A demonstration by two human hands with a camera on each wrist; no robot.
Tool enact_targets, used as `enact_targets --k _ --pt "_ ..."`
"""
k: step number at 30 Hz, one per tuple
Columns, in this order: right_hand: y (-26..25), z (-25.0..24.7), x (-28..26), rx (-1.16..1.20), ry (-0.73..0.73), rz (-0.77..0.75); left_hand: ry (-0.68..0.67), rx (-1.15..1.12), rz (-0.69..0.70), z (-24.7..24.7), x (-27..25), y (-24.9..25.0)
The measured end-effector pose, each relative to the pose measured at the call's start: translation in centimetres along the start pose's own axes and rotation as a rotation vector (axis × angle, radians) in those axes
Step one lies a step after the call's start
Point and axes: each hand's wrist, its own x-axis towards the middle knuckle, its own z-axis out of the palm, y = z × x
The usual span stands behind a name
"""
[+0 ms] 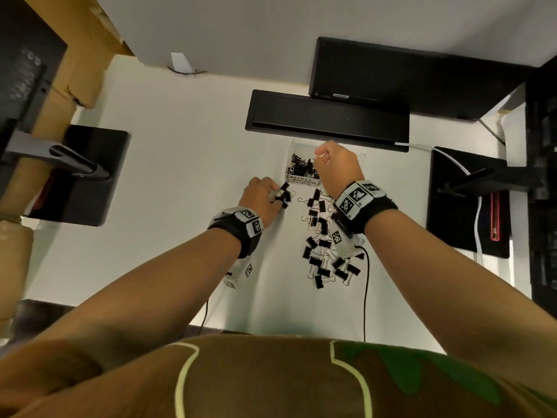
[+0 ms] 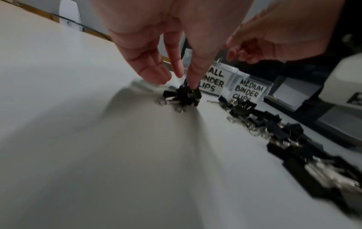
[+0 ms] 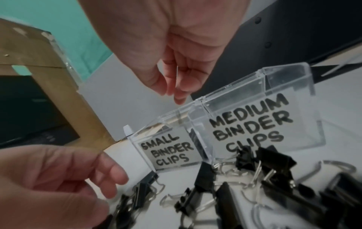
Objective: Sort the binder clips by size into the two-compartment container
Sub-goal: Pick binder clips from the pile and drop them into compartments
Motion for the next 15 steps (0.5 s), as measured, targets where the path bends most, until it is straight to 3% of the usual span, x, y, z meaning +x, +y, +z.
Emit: enact_targets --k 3,9,15 --pt "-0.5 1.1 -1.3 -0.064 -0.033 -0.104 -0.058 0.044 0.014 0.5 -0.4 -0.9" --pt "0.1 5.8 -3.3 -0.269 -0.354 -0.235 -0.028 0.013 -0.009 0.3 -1.1 -0.9" --pt "1.3 7.1 -3.9 -0.246 -0.326 -0.171 -0.020 -0.138 -0.018 0.4 -1.7 -1.8"
